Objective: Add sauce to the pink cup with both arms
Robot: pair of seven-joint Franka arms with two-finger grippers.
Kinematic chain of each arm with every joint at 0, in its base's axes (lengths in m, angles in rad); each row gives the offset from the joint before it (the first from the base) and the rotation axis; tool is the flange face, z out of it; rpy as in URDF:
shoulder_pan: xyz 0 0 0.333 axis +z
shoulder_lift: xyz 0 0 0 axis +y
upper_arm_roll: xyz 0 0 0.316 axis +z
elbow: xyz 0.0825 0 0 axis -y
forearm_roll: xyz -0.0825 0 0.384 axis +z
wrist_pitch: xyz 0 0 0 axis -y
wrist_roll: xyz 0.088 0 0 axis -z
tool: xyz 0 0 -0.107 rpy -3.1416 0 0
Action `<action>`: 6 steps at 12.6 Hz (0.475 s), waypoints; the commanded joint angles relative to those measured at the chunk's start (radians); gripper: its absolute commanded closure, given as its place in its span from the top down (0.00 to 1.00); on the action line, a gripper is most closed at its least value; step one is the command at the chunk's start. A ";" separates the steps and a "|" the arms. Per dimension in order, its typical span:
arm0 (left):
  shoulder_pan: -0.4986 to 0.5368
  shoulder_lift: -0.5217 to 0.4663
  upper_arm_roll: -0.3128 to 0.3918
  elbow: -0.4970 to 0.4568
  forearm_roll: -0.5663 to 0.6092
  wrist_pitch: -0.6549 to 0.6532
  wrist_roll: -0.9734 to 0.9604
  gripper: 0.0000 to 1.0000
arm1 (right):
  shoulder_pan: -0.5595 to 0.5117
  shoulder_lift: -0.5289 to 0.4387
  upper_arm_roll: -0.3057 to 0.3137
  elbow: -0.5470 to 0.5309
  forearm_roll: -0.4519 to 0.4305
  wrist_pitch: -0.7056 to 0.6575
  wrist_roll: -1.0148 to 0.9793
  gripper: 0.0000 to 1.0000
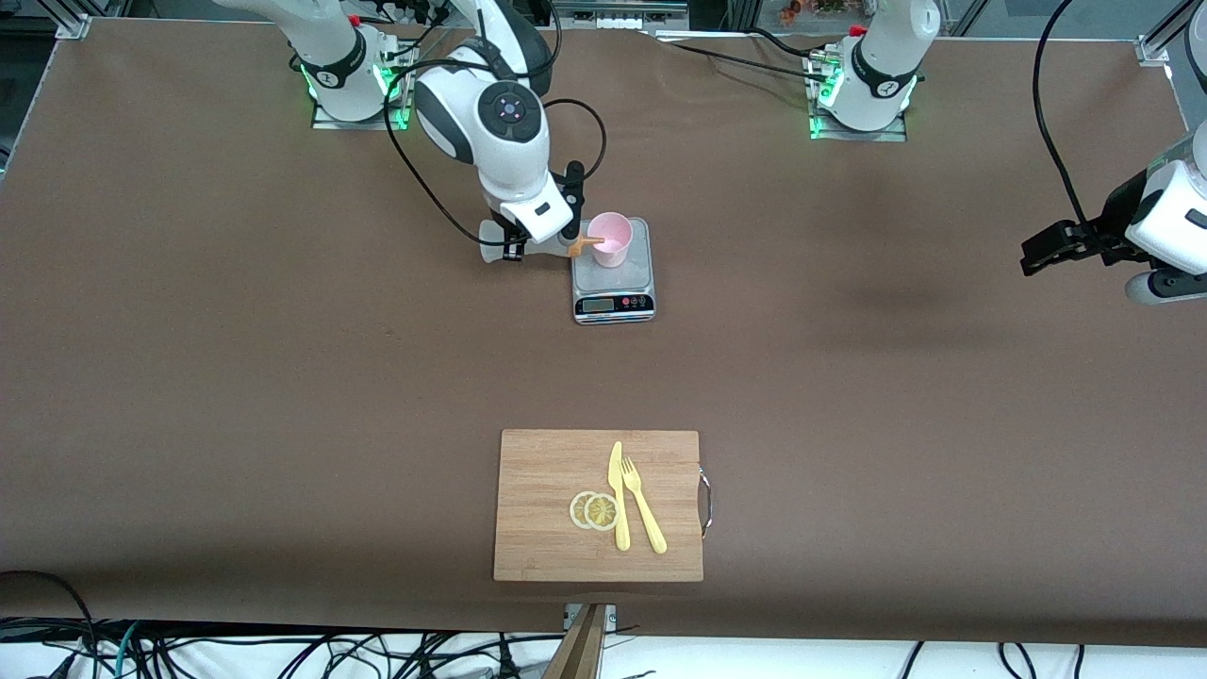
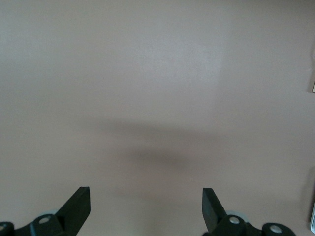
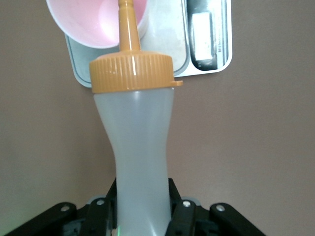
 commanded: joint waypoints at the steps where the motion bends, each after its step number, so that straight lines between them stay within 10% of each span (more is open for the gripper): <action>1: 0.011 -0.013 -0.003 -0.017 -0.026 0.016 0.027 1.00 | 0.004 -0.044 0.030 0.005 -0.064 -0.083 0.086 0.05; 6: 0.011 -0.011 -0.003 -0.019 -0.026 0.017 0.027 1.00 | 0.004 -0.040 0.102 0.046 -0.205 -0.163 0.217 0.05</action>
